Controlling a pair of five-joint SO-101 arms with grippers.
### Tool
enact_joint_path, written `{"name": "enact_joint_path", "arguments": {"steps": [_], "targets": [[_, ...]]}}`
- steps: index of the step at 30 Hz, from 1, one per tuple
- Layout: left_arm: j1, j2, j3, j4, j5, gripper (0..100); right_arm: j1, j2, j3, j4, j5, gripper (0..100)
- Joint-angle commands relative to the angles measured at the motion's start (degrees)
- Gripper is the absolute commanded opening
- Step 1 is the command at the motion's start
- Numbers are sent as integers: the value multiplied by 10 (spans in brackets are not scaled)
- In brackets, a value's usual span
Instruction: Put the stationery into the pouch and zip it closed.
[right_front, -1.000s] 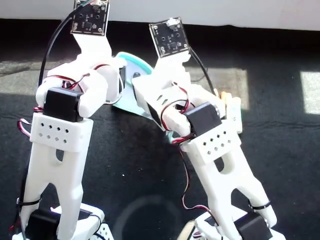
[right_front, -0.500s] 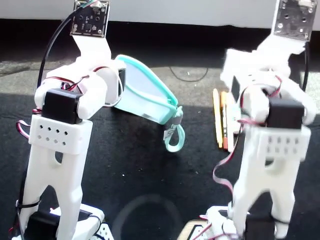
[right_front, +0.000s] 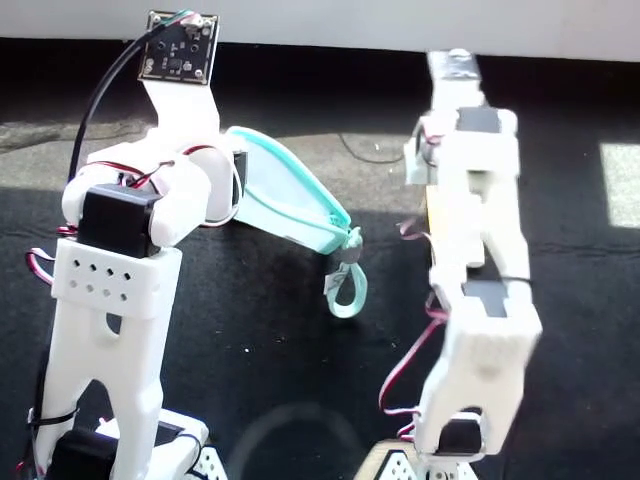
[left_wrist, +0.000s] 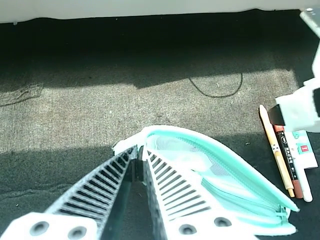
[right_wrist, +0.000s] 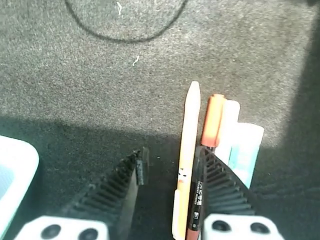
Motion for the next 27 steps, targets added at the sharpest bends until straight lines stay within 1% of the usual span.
{"name": "enact_joint_path", "arguments": {"steps": [1,6,11,22,27], "targets": [[1,8,19,19,3,10,-7,103,-183,50,11,145],[1,8,20,29,2,10,2,240,-365,104,11,145],[1,8,20,36,2,10,7,320,-470,137,11,145],[1,8,19,33,2,10,10,344,-575,164,13,145],[1,8,19,32,2,10,23,349,-553,152,38,145]]}}
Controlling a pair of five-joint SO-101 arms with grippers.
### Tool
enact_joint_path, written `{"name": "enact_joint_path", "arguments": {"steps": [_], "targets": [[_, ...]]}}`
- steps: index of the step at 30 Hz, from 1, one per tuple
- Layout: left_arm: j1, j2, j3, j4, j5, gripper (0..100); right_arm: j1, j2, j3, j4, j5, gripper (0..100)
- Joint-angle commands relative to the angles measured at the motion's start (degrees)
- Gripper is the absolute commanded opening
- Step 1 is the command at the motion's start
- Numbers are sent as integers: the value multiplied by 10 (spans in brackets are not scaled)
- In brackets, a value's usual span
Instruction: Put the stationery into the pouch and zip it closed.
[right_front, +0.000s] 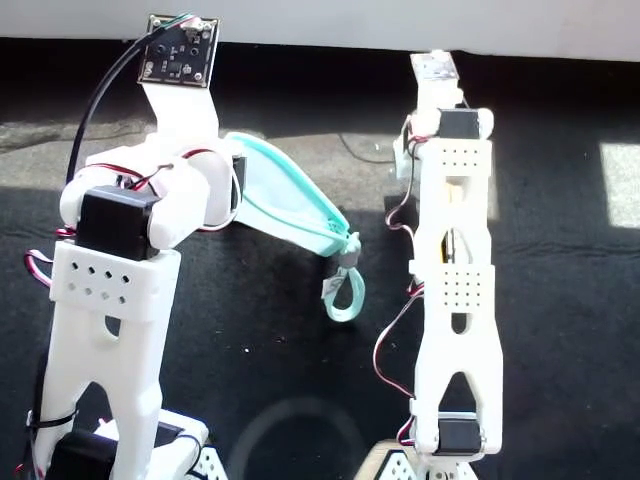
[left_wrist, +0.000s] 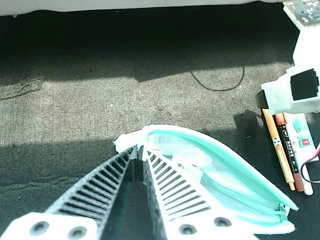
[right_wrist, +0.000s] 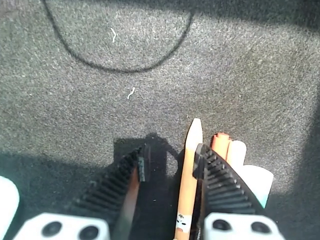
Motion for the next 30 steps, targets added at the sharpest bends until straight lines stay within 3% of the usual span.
{"name": "enact_joint_path", "arguments": {"steps": [1,13,16,18,22,30], "targets": [[2,9,20,14,2,10,19,-6,6,-16,18,145],[1,9,20,13,2,10,21,-7,147,-132,20,145],[1,9,20,13,2,10,11,-7,166,-135,54,145],[1,9,20,13,2,10,2,-7,180,-129,91,134],[1,9,20,13,2,10,-14,-7,201,-98,163,1],[1,9,20,13,2,10,-15,-27,70,19,91,5]]}}
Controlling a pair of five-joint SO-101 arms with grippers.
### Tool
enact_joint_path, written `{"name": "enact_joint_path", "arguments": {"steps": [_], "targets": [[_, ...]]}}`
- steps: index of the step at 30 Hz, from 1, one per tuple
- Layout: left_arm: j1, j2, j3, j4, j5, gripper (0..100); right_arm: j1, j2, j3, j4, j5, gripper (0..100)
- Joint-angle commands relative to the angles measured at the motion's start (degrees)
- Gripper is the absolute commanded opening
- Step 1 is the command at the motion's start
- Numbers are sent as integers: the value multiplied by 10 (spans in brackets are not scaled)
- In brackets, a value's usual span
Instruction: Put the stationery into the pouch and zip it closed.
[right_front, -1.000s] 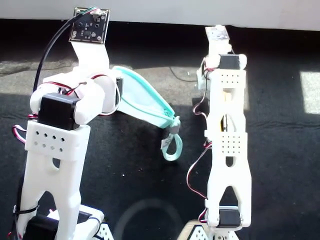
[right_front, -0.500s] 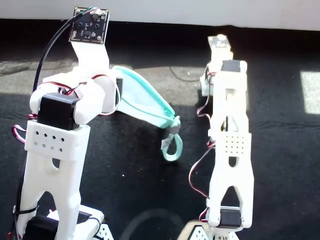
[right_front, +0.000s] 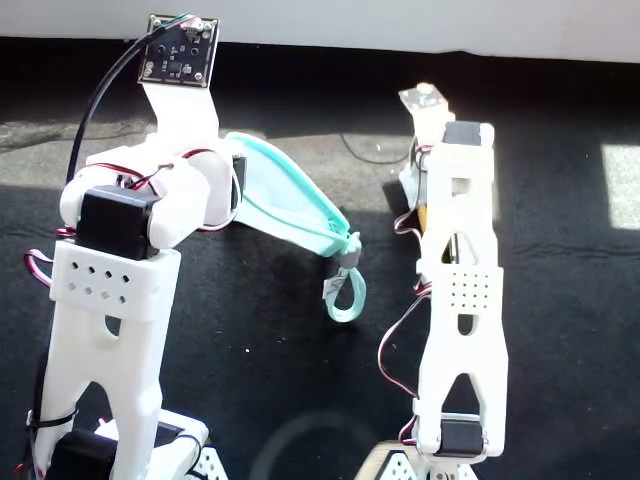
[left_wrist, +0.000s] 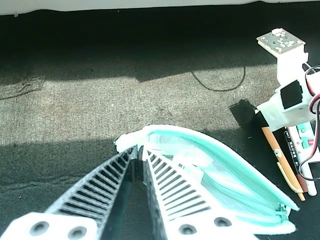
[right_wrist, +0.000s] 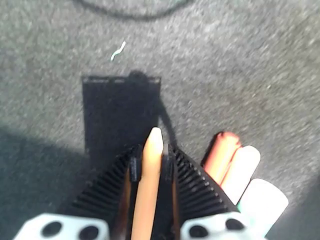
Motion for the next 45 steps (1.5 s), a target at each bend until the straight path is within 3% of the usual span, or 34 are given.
{"name": "enact_joint_path", "arguments": {"steps": [1,6,11,15,21,25,33,40,45], "targets": [[1,9,20,13,2,10,-19,-25,-91,58,-34,5],[1,9,20,13,2,10,-14,-33,-124,59,-90,5],[1,9,20,13,2,10,-16,-131,-51,60,-140,5],[1,9,20,13,2,10,-19,-305,128,59,-145,5],[1,9,19,10,2,10,-20,-575,511,42,-141,5],[2,9,20,-7,2,10,-17,-696,773,-69,-102,5],[2,9,20,-8,2,10,-17,-829,1213,-412,-49,5],[1,9,21,-7,2,9,-20,-829,1281,-489,-45,9],[1,9,21,-11,2,9,-34,-813,1227,-391,-45,218]]}}
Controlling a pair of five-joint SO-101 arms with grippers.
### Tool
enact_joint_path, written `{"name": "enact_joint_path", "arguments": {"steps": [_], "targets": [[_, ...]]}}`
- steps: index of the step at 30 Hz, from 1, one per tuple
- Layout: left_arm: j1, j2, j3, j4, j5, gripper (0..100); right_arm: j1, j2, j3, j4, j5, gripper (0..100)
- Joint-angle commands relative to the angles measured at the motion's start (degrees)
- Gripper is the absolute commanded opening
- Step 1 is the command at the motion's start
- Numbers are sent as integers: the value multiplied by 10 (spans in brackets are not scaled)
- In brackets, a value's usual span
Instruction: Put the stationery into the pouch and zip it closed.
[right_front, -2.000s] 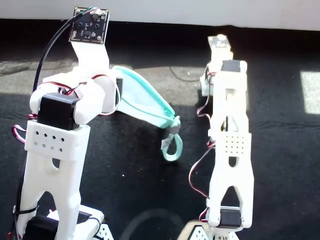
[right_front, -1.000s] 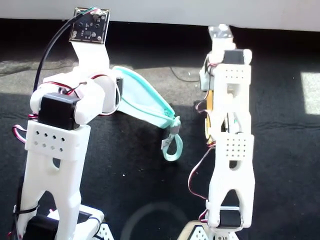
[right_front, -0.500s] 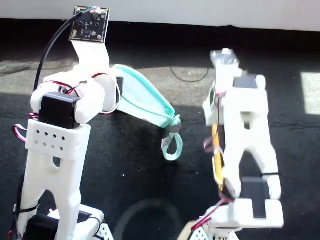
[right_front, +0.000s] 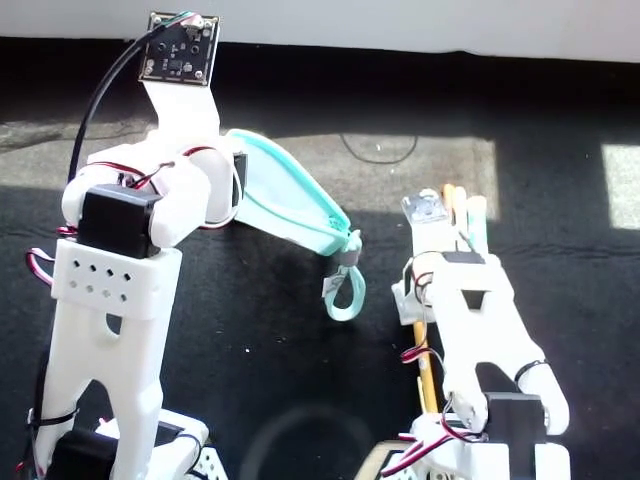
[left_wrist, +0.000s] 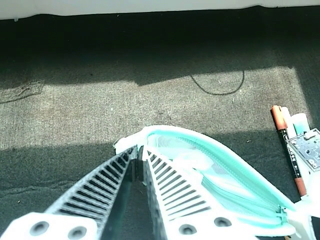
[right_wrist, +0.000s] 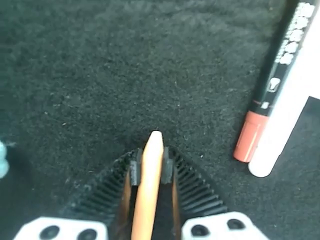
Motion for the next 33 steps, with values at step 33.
{"name": "enact_joint_path", "arguments": {"steps": [33], "targets": [[1,9,21,-1,2,9,-39,318,-327,210,-51,144]]}}
